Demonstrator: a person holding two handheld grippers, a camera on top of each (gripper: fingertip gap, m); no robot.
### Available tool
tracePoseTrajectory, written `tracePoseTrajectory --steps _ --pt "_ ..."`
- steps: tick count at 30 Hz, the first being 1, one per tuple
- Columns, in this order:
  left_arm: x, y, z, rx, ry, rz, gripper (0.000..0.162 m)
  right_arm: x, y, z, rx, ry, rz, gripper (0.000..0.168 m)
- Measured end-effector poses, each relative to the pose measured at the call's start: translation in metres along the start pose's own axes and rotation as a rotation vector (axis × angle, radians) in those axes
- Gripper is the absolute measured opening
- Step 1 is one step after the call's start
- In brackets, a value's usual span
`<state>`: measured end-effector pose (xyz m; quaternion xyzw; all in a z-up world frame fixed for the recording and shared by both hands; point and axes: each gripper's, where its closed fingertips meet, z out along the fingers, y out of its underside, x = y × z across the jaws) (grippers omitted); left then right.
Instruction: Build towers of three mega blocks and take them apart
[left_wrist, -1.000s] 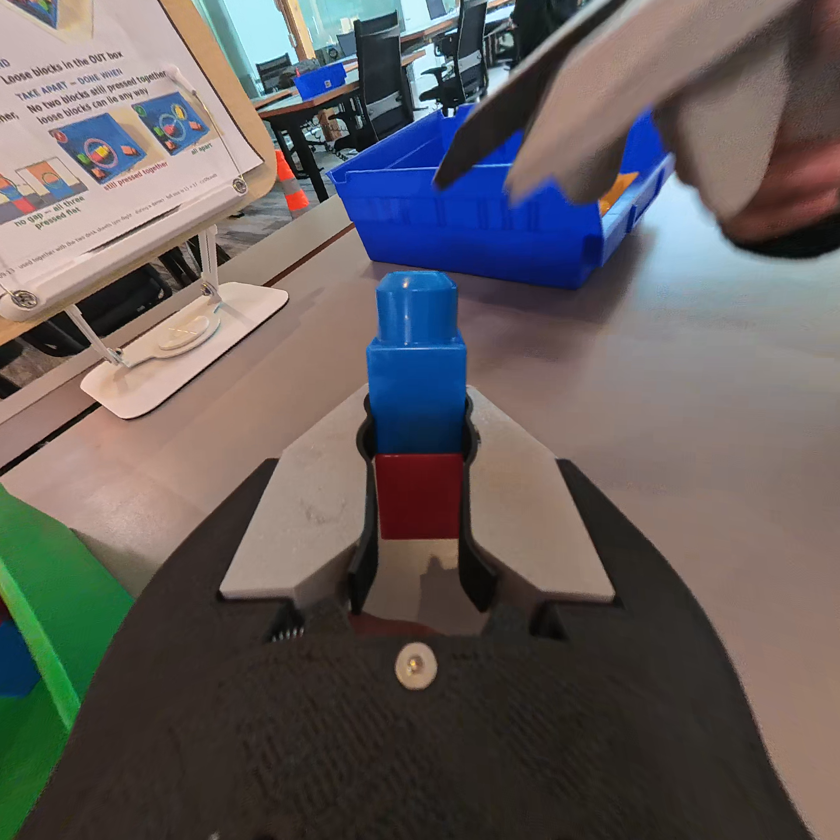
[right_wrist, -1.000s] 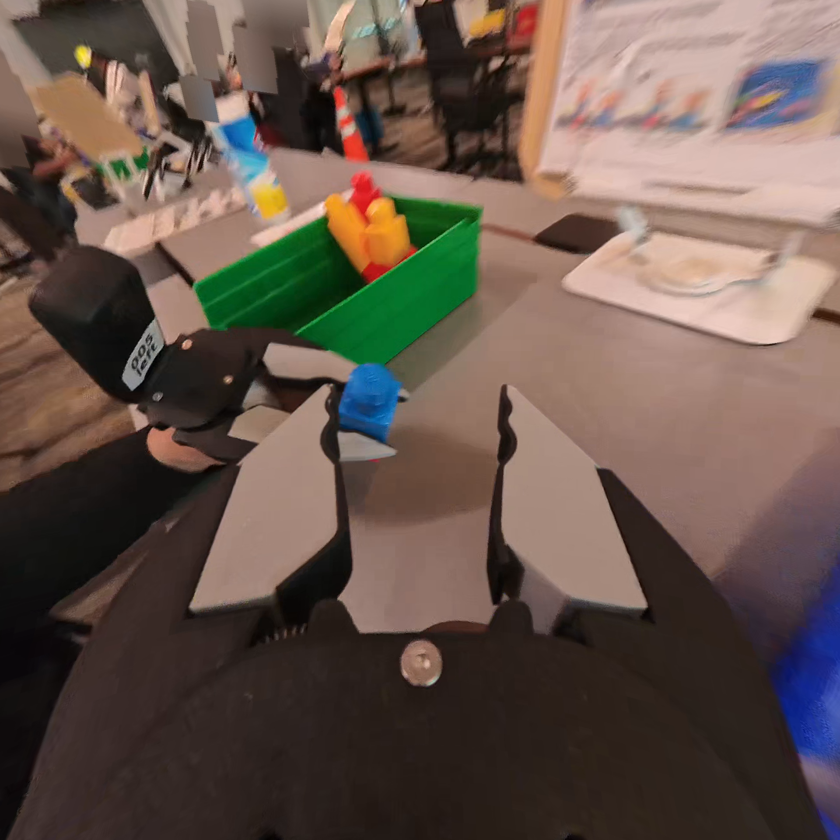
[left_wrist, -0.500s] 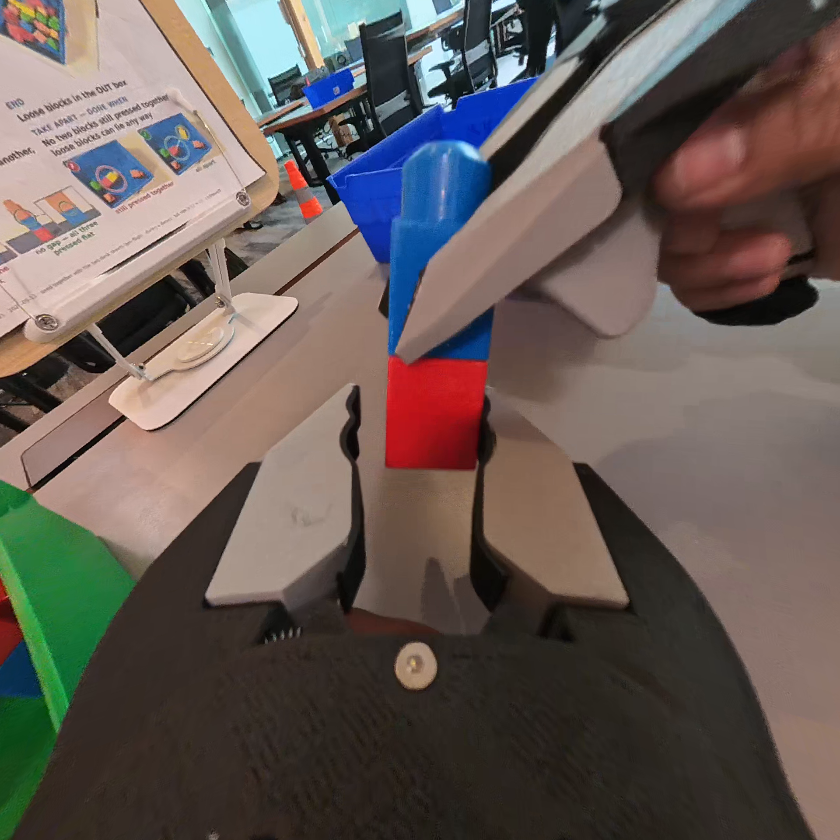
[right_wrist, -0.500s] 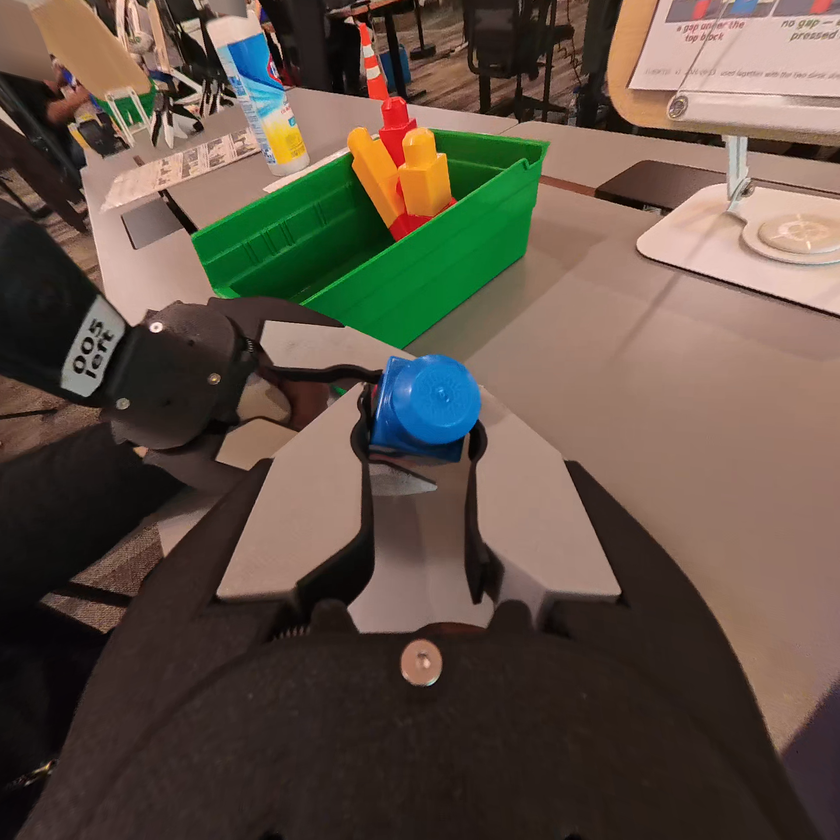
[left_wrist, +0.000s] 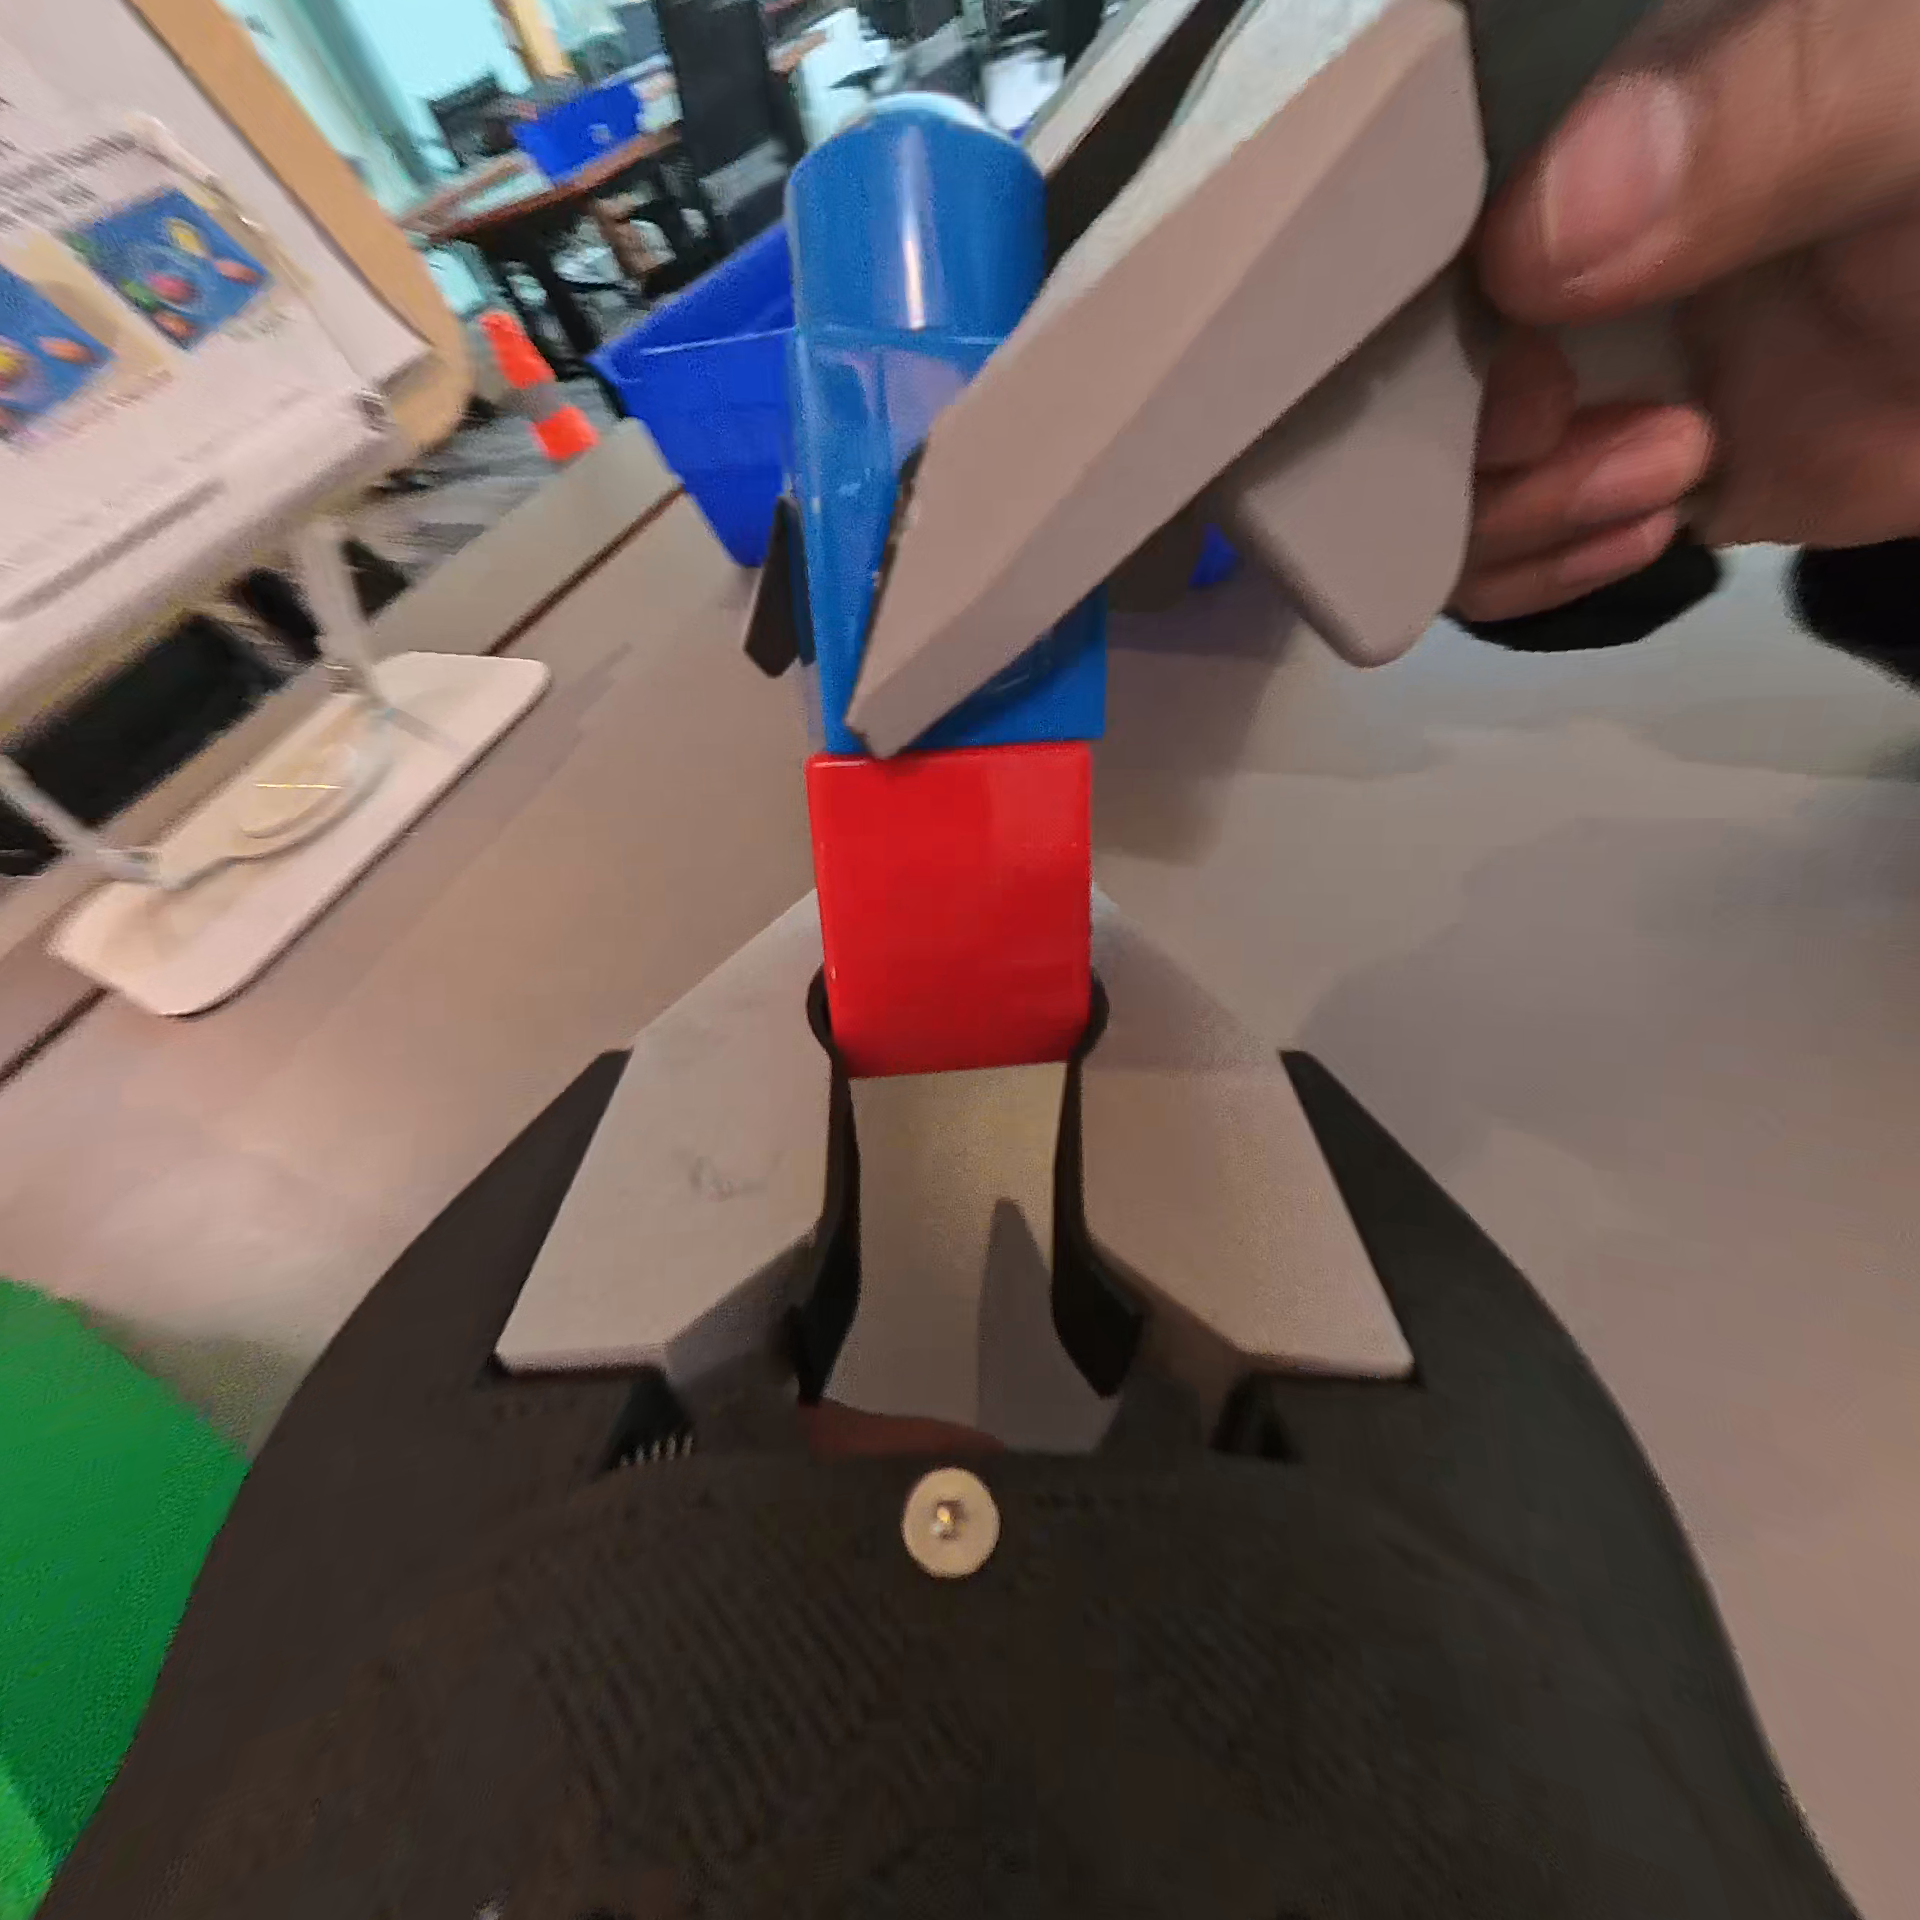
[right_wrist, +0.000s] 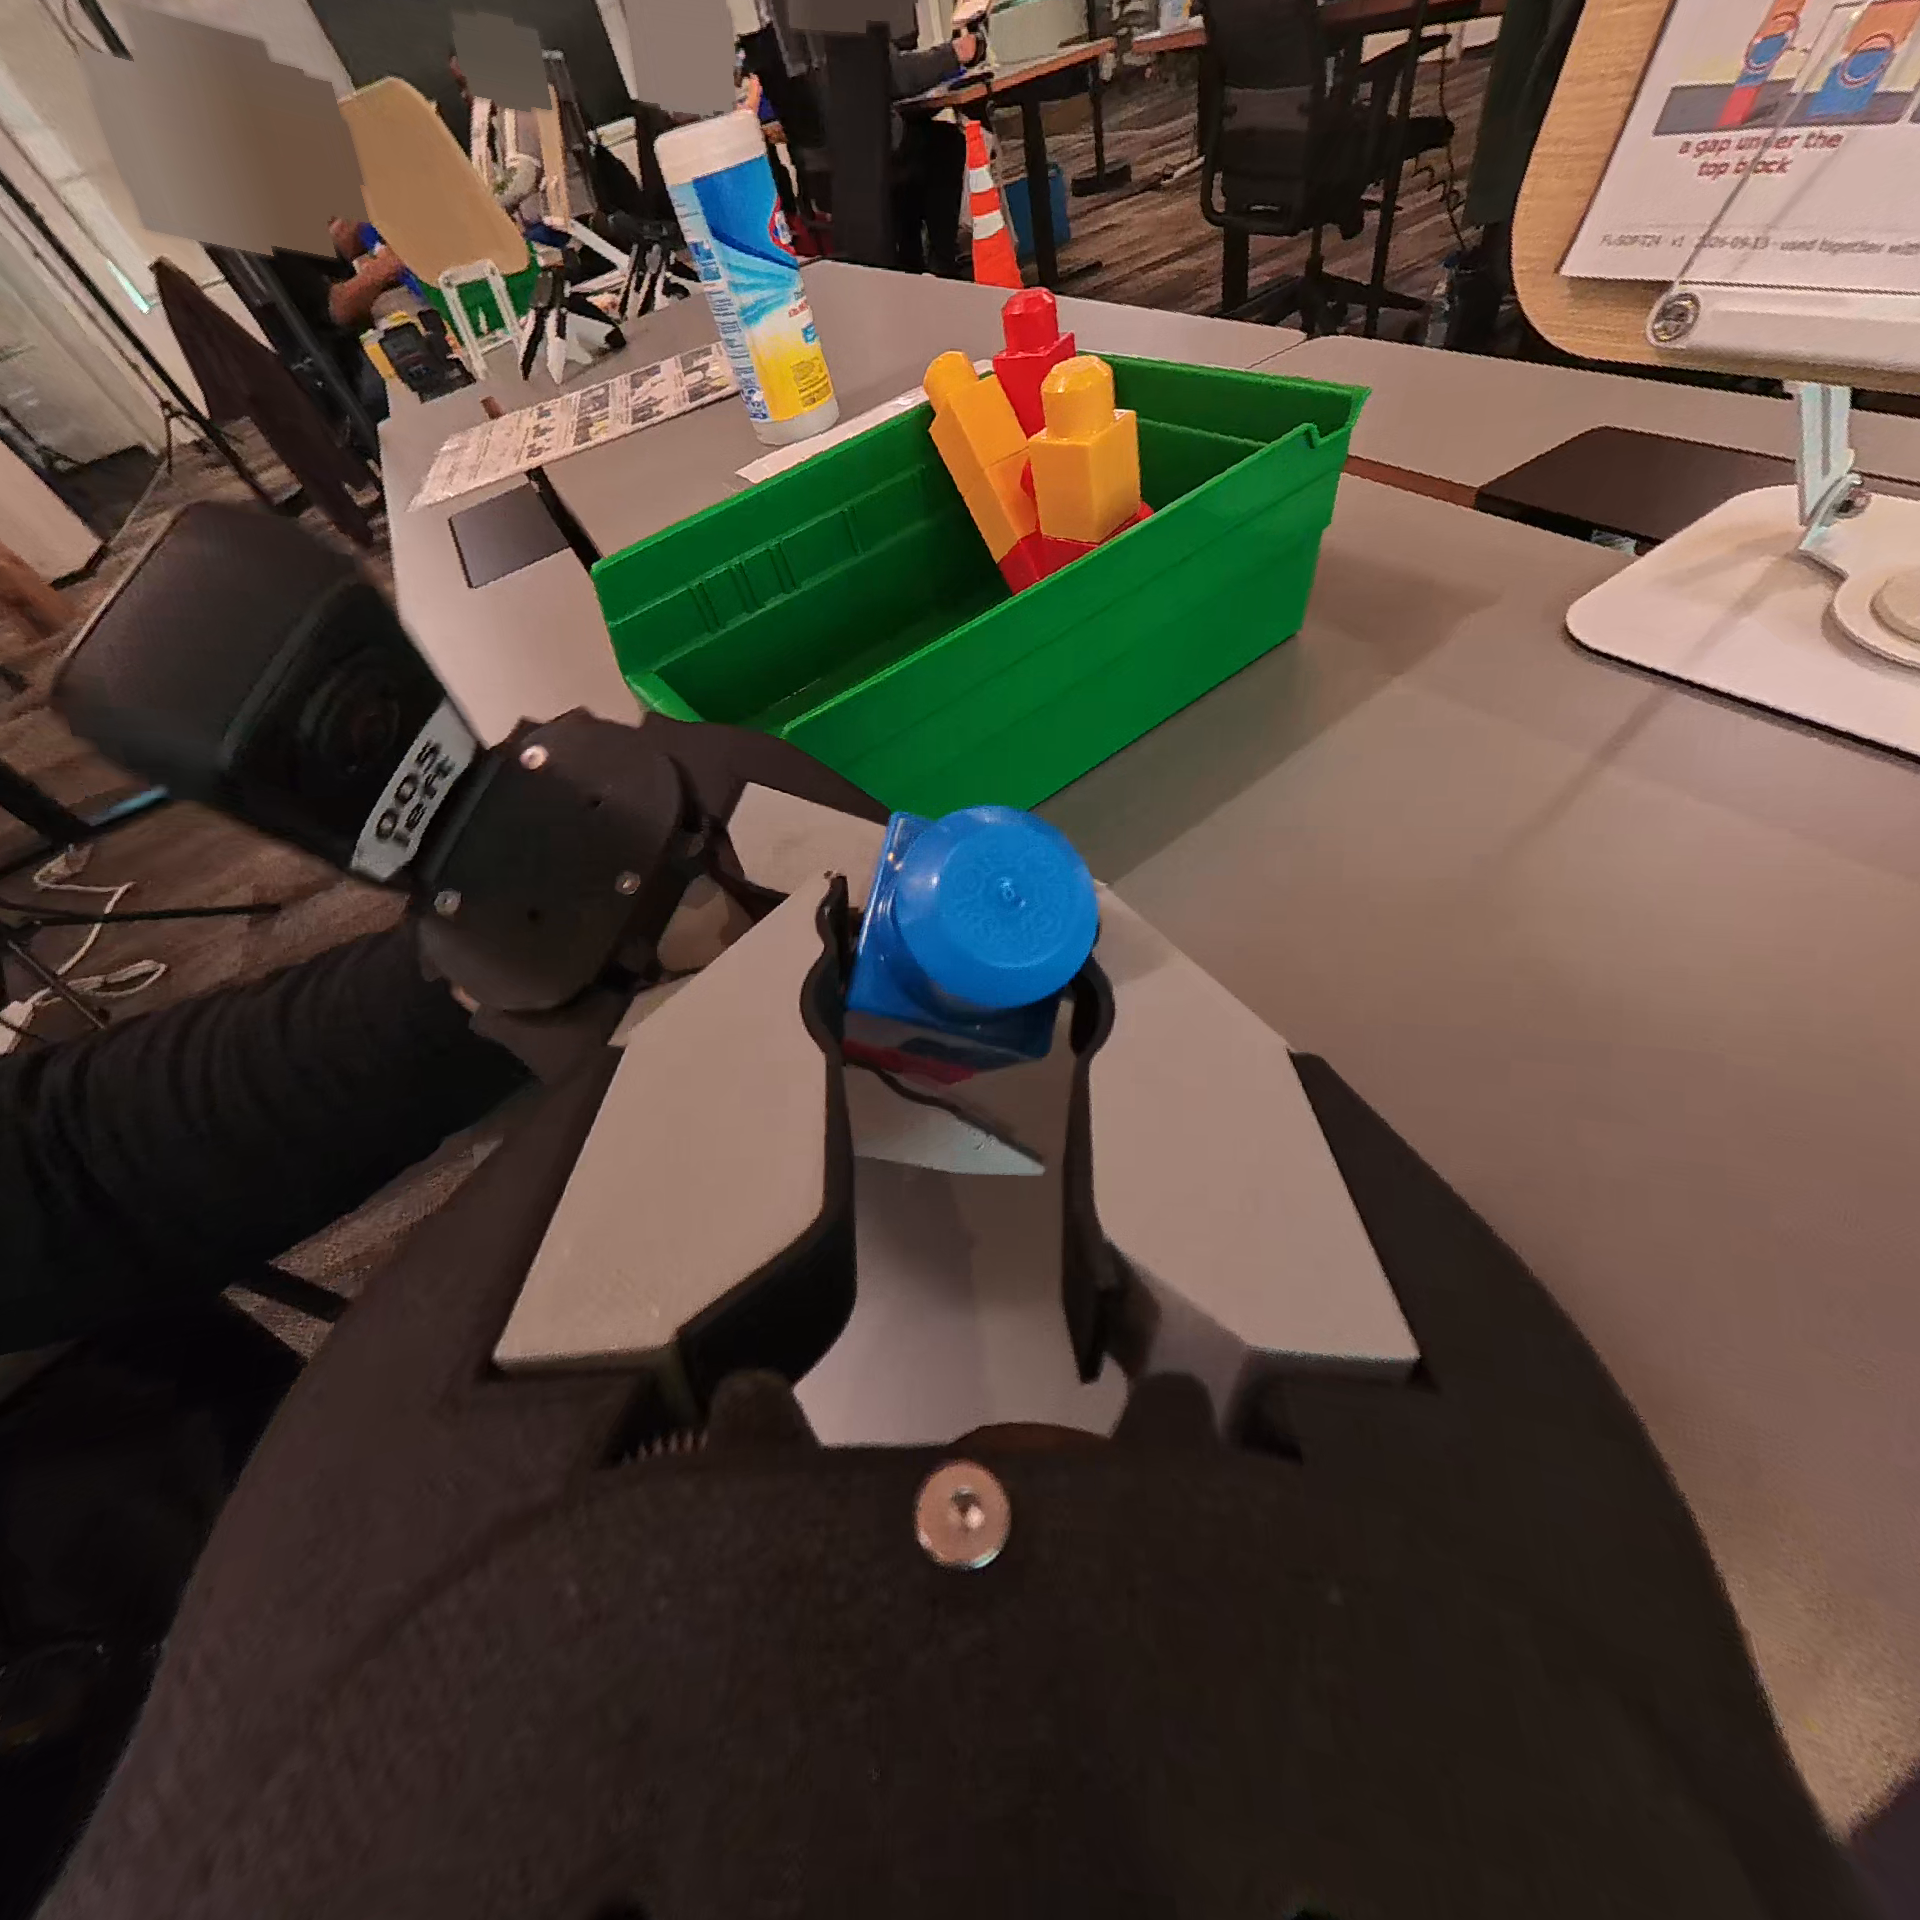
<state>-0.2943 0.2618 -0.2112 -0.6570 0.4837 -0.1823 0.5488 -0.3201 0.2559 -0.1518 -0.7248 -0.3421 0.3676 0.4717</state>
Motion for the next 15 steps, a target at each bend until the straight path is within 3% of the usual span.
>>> tracePoseTrajectory --steps 6,10,15 --pt "0.042 -0.020 -0.016 0.094 0.387 -0.228 0.037 -0.025 -0.002 -0.015 -0.019 -0.185 -0.064 0.038" --pt "0.044 -0.032 -0.024 0.160 0.450 -0.289 0.036 -0.031 -0.008 -0.022 0.009 -0.209 -0.096 0.038" --pt "0.064 -0.044 -0.043 0.211 0.662 -0.371 0.036 -0.052 -0.012 -0.029 0.033 -0.320 -0.129 0.038"
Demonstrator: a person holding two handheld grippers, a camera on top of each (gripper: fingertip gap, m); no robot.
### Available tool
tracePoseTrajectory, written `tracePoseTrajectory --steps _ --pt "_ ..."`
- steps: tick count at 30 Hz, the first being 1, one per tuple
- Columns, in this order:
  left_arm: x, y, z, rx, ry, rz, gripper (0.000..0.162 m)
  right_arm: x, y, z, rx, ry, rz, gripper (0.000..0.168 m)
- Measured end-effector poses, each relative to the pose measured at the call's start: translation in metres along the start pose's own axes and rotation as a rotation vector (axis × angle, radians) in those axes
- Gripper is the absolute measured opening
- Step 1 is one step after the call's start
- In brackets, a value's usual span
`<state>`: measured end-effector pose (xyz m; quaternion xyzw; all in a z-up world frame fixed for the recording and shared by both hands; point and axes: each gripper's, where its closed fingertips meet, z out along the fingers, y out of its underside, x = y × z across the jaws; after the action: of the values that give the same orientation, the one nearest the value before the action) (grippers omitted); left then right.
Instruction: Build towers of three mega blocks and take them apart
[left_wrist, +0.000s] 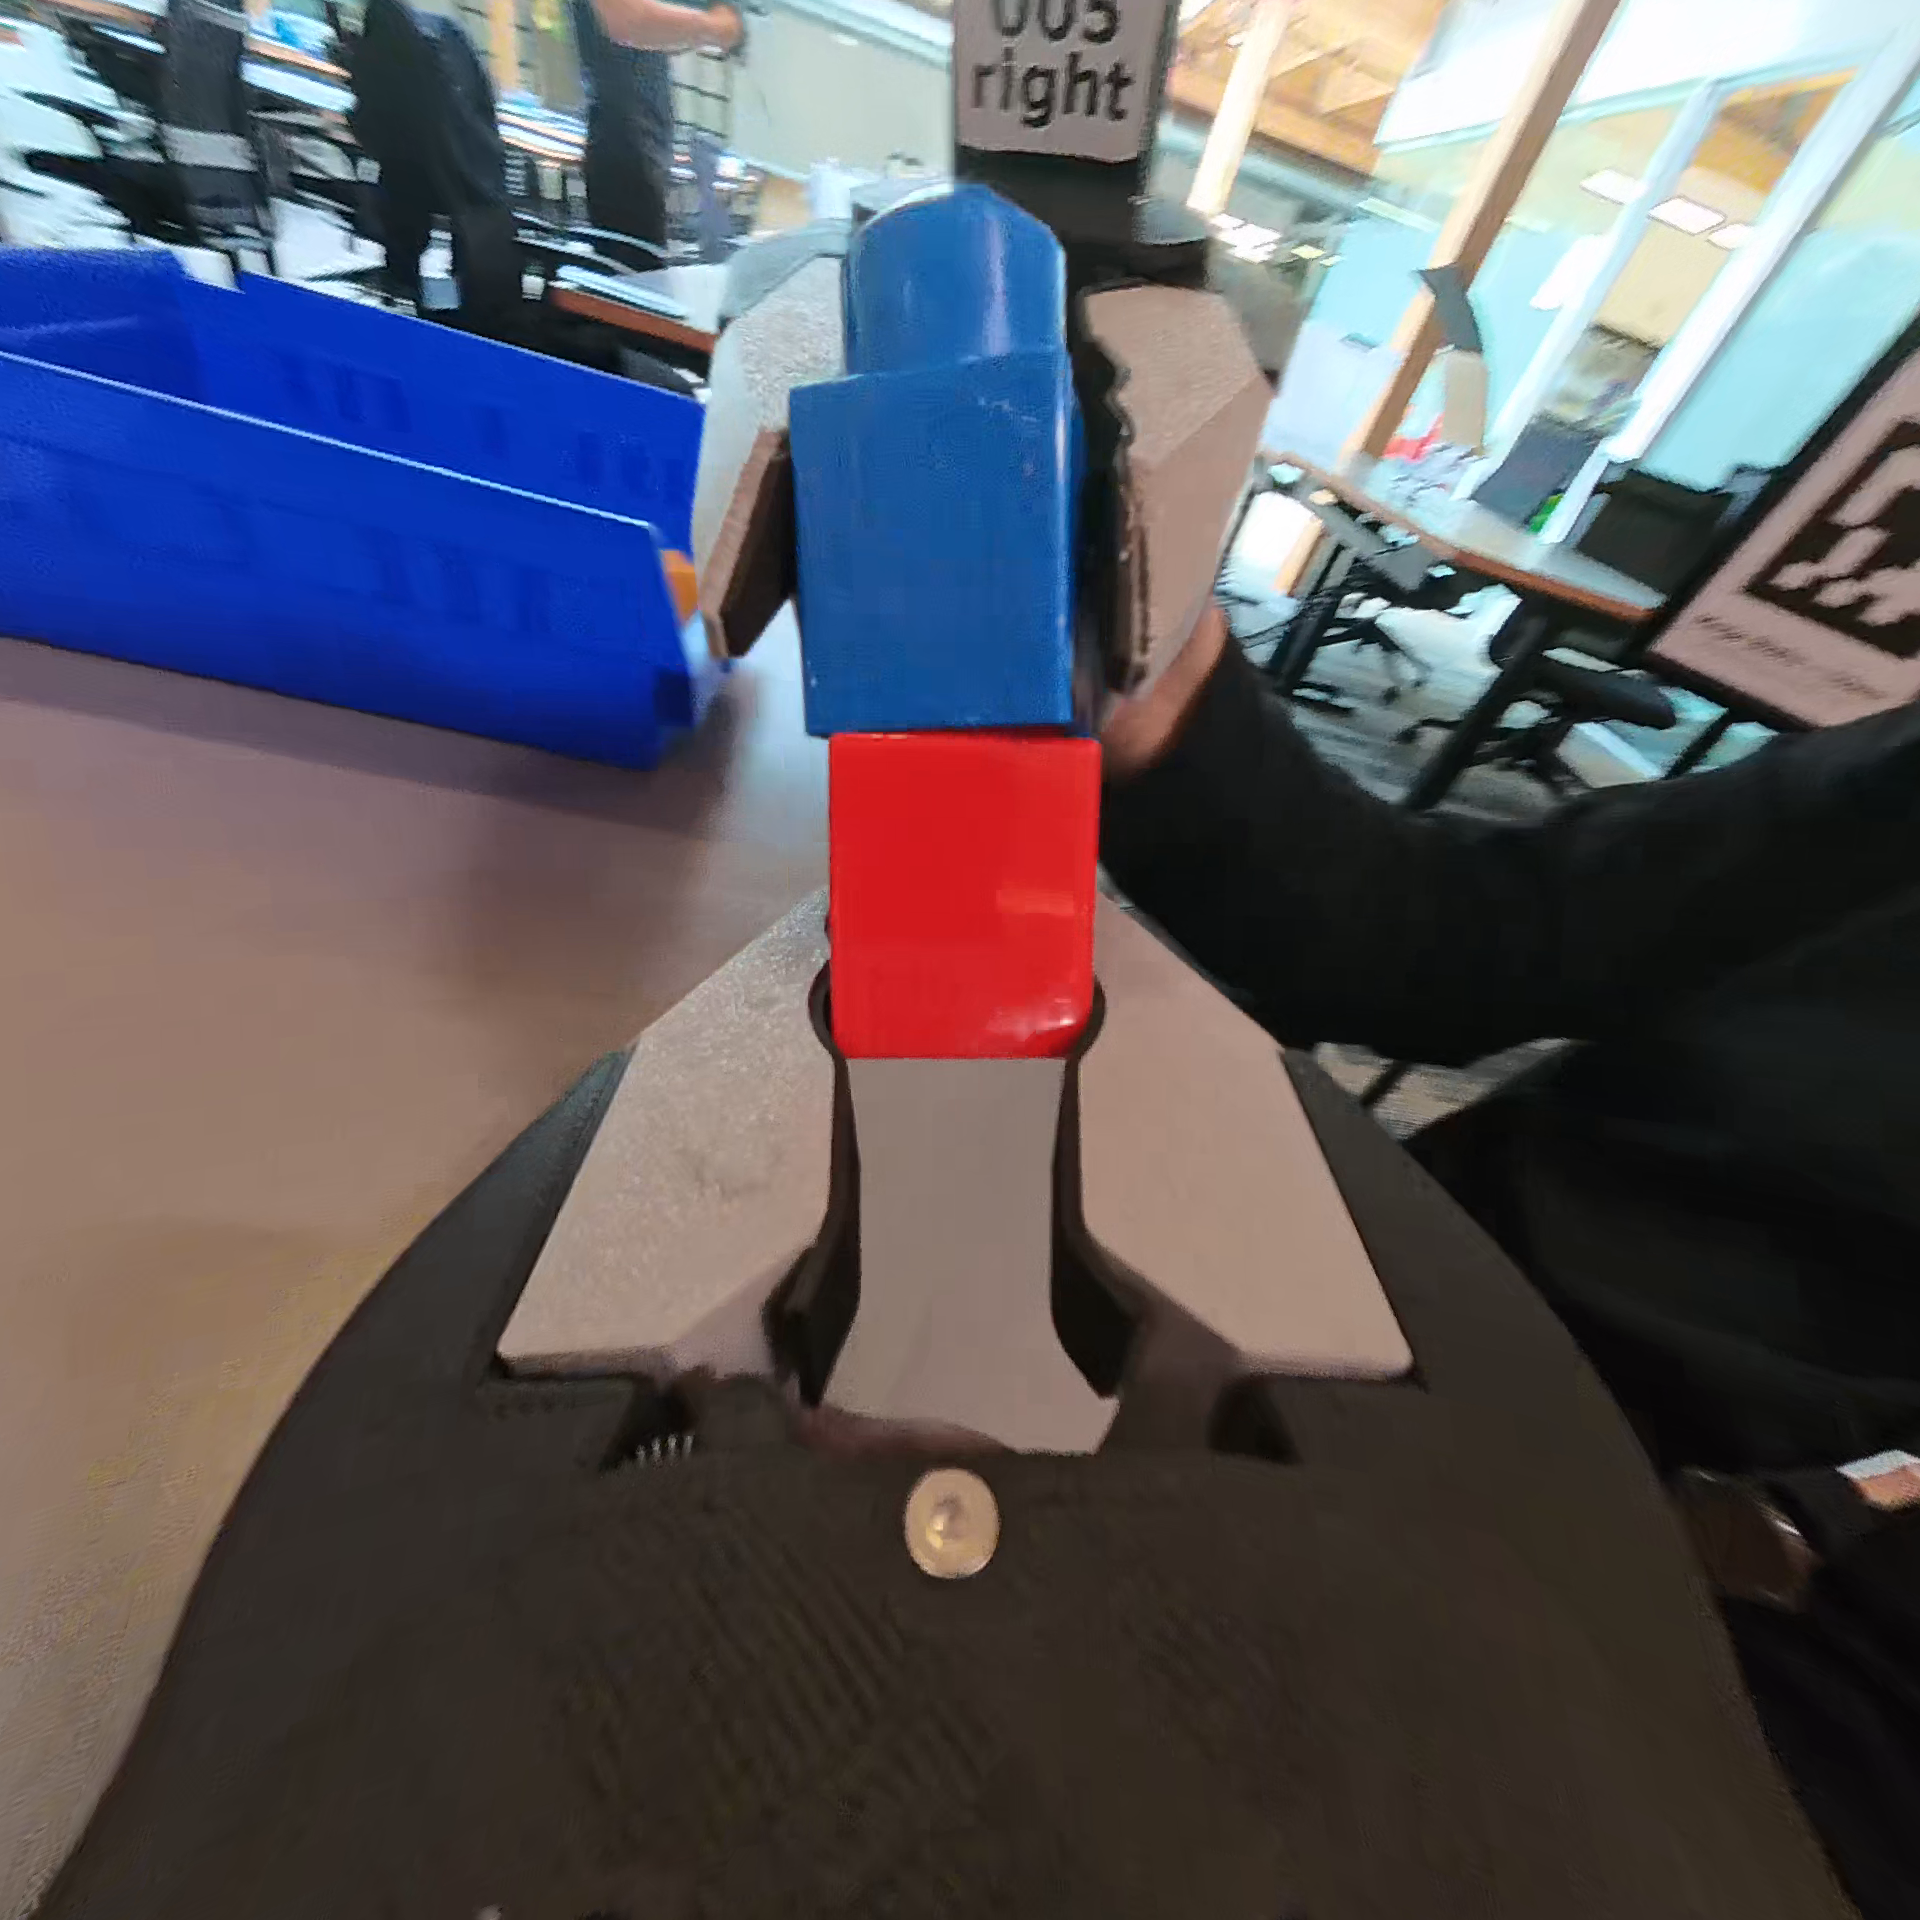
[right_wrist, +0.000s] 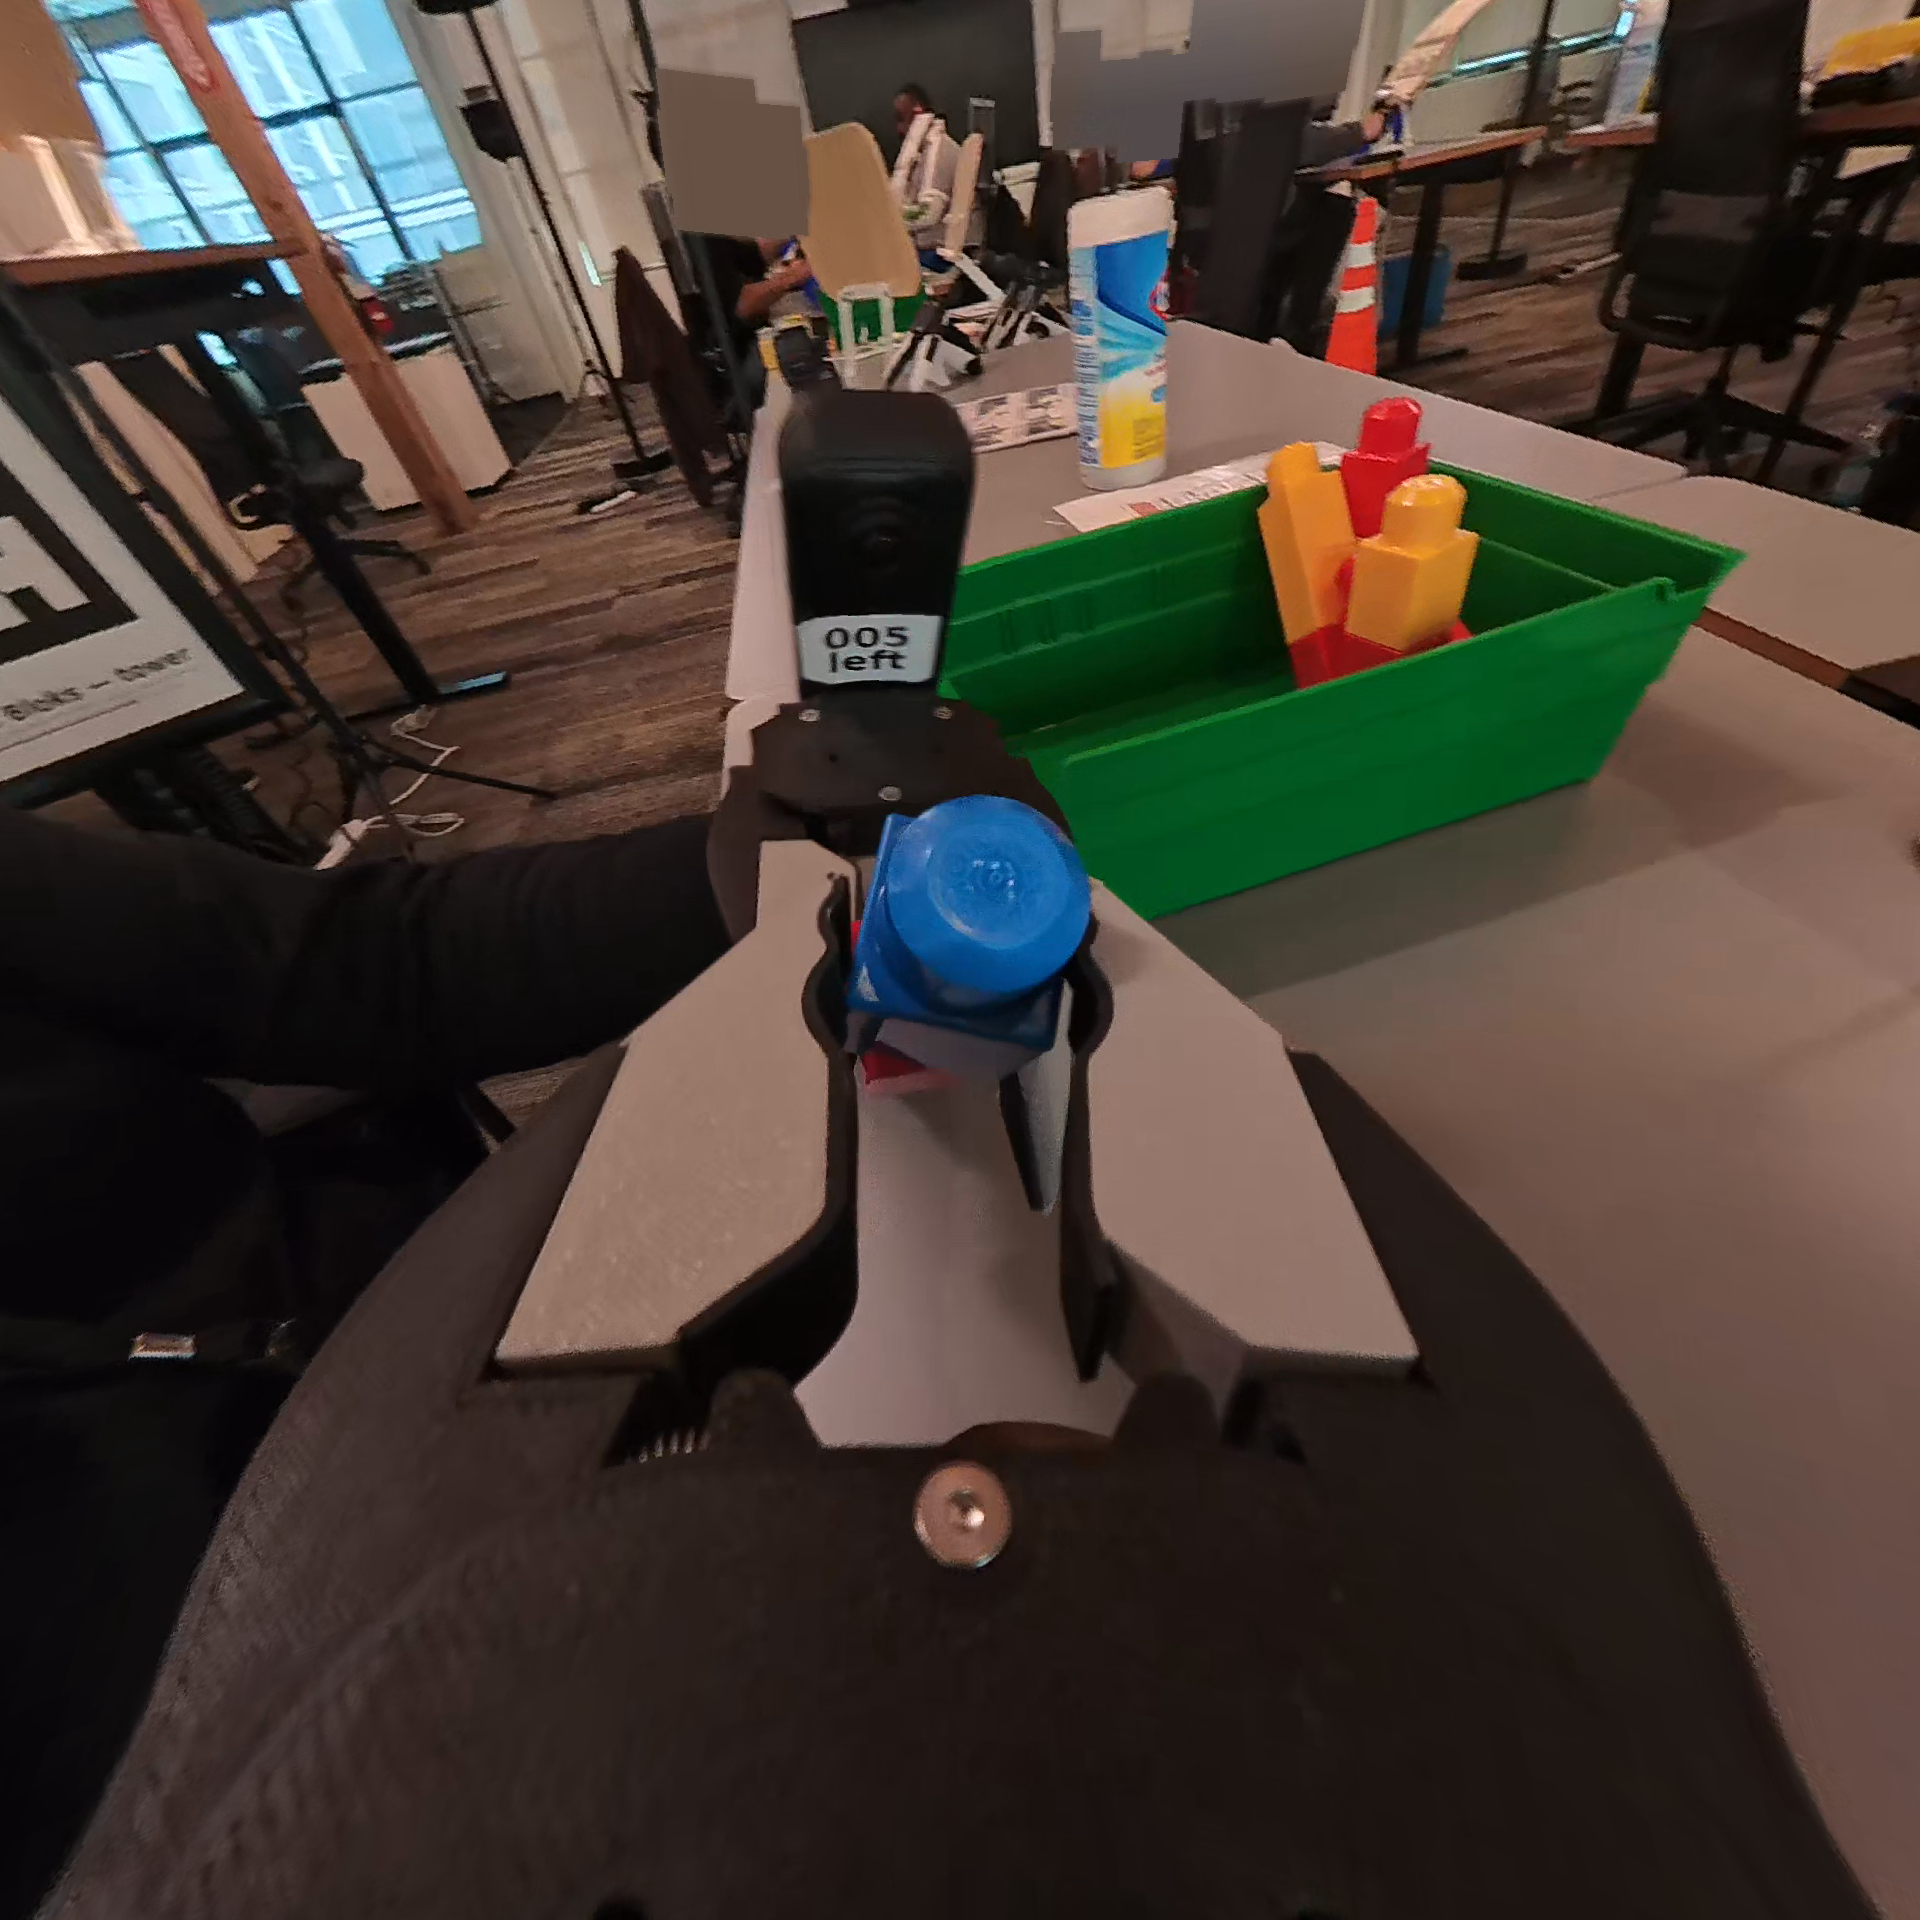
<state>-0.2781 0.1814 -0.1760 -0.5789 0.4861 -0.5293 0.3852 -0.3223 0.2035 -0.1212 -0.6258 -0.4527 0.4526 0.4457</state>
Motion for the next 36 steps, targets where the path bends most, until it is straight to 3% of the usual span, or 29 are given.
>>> tracePoseTrajectory --steps 8,11,18,23,25,29,36 --pt "0.044 -0.005 -0.006 0.030 0.283 -0.064 0.037 -0.037 -0.010 -0.001 0.048 -0.165 -0.087 0.038" --pt "0.045 -0.005 -0.007 0.035 0.287 -0.060 0.037 -0.040 -0.010 0.000 0.039 -0.160 -0.128 0.038" --pt "-0.022 -0.016 -0.007 0.072 -0.198 0.140 0.035 0.011 -0.010 -0.003 0.013 0.143 -0.055 0.035" --pt "-0.058 -0.017 -0.017 0.001 -0.584 0.433 0.035 0.034 -0.013 -0.012 0.053 0.259 0.039 0.035" --pt "-0.055 -0.017 -0.015 -0.003 -0.578 0.465 0.035 0.038 -0.017 -0.021 0.075 0.272 0.066 0.035" --pt "-0.056 -0.018 -0.017 0.028 -0.533 0.366 0.036 0.065 -0.029 -0.067 0.144 0.430 0.065 0.036" --pt "-0.067 -0.023 -0.027 0.075 -0.565 0.267 0.036 0.138 0.001 -0.211 0.090 0.996 0.111 0.036"
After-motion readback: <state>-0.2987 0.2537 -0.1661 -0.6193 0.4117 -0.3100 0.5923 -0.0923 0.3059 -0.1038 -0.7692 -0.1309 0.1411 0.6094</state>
